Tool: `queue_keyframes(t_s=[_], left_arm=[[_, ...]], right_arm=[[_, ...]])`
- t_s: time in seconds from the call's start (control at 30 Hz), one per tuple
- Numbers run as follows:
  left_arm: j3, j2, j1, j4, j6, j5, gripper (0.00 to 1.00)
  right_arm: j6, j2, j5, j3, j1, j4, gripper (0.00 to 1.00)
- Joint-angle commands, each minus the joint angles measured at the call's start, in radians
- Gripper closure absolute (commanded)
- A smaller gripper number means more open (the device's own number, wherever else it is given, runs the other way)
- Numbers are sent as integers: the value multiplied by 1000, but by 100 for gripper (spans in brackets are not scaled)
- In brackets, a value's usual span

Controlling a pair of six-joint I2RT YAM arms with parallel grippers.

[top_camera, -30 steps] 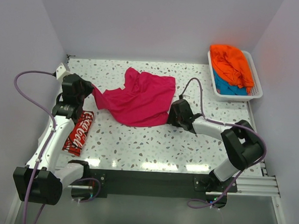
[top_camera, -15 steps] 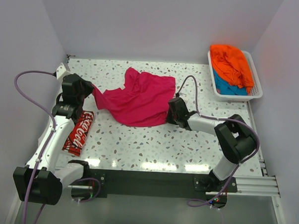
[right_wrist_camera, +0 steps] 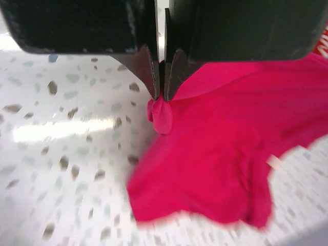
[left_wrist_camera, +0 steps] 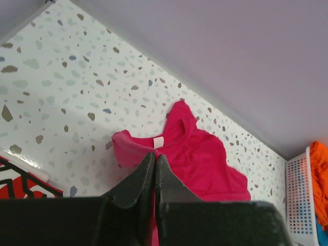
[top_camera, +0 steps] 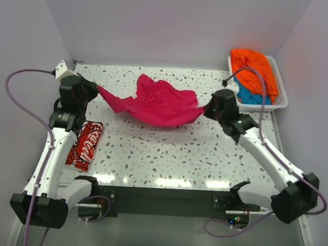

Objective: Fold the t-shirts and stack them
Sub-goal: Flatten the tshirt out

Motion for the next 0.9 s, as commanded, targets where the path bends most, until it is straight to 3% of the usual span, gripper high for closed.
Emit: queue_keyframes(t_s=[0.0,0.27,0.43,0.57,0.7,0.87], left_arm=[[177,-88,6,-47,89,-10,100],[556,-109,6,-160,154,23,100],[781,-56,6,-183,174,73,100],[805,-5,6,-153,175,121,100],[712,71,6,-62,141,202,100],[675,239,6,70,128,283,100]], right_arm=[[-108,-151,94,244,-29,-197,100],[-258,-163,137,770,-29,-389,100],[-310,-131,138,939,-29,-430,100],[-337,-96,114,961,-29,-418,100],[-355,-30,100,926,-30,-362,100],[-366,138,27,891,-80,-260,100]])
